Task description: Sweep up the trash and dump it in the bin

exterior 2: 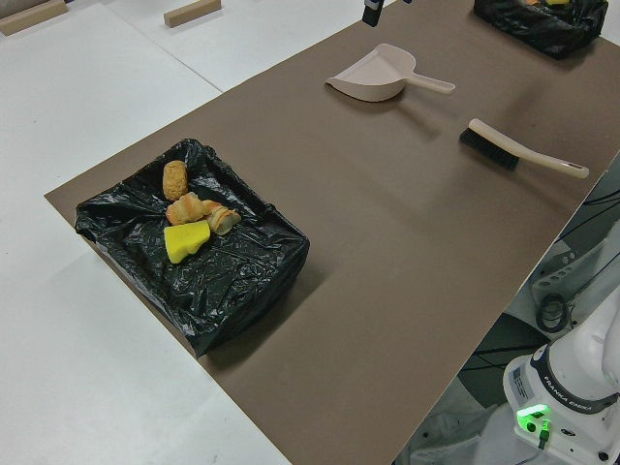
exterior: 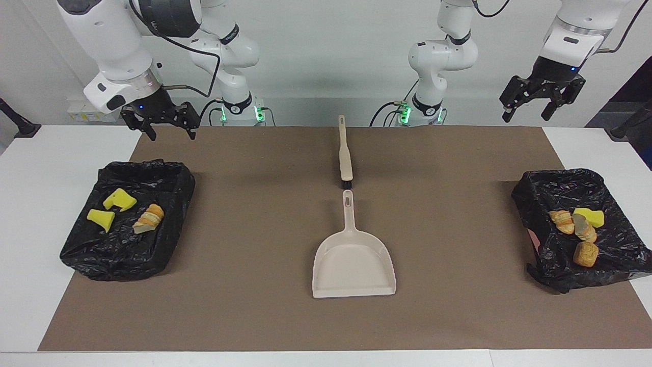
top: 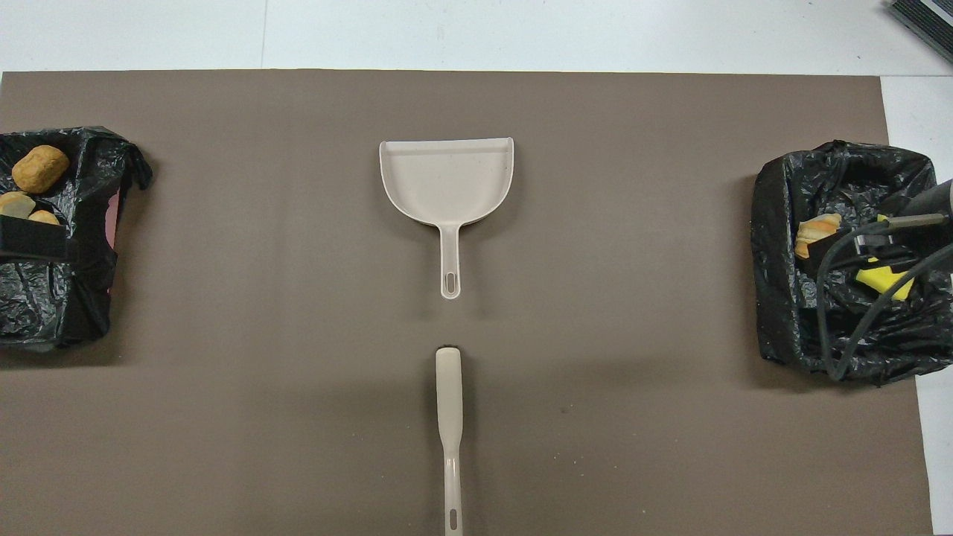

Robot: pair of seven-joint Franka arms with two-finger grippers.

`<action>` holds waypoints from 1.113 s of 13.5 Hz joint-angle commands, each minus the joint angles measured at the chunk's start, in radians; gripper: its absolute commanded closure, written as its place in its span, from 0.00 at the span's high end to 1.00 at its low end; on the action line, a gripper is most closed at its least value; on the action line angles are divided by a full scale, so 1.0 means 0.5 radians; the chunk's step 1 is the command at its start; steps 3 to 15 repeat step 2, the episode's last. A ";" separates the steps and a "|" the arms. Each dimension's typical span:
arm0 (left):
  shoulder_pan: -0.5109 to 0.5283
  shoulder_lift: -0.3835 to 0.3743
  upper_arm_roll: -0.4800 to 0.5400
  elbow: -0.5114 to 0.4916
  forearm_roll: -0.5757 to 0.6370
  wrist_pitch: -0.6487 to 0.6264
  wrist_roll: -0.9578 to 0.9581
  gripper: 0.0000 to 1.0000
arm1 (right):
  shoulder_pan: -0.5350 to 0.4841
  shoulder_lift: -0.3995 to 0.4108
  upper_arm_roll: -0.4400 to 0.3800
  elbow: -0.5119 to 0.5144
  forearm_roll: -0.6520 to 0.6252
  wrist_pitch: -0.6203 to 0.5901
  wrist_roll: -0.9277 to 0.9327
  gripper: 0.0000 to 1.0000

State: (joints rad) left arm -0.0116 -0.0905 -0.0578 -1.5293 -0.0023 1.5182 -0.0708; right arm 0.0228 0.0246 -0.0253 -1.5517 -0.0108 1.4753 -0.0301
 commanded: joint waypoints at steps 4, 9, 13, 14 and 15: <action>0.005 -0.049 -0.001 -0.059 -0.032 -0.002 0.000 1.00 | -0.015 -0.019 0.008 -0.011 0.037 0.016 0.017 1.00; 0.005 -0.049 -0.001 -0.059 -0.032 -0.002 0.000 1.00 | -0.015 -0.019 0.008 -0.011 0.037 0.016 0.017 1.00; 0.005 -0.049 -0.001 -0.059 -0.032 -0.002 0.000 1.00 | -0.015 -0.019 0.008 -0.011 0.037 0.016 0.017 1.00; 0.005 -0.049 -0.001 -0.059 -0.032 -0.002 0.000 1.00 | -0.015 -0.019 0.008 -0.011 0.037 0.016 0.017 1.00; 0.005 -0.049 -0.001 -0.059 -0.032 -0.002 0.000 1.00 | -0.015 -0.019 0.008 -0.011 0.037 0.016 0.017 1.00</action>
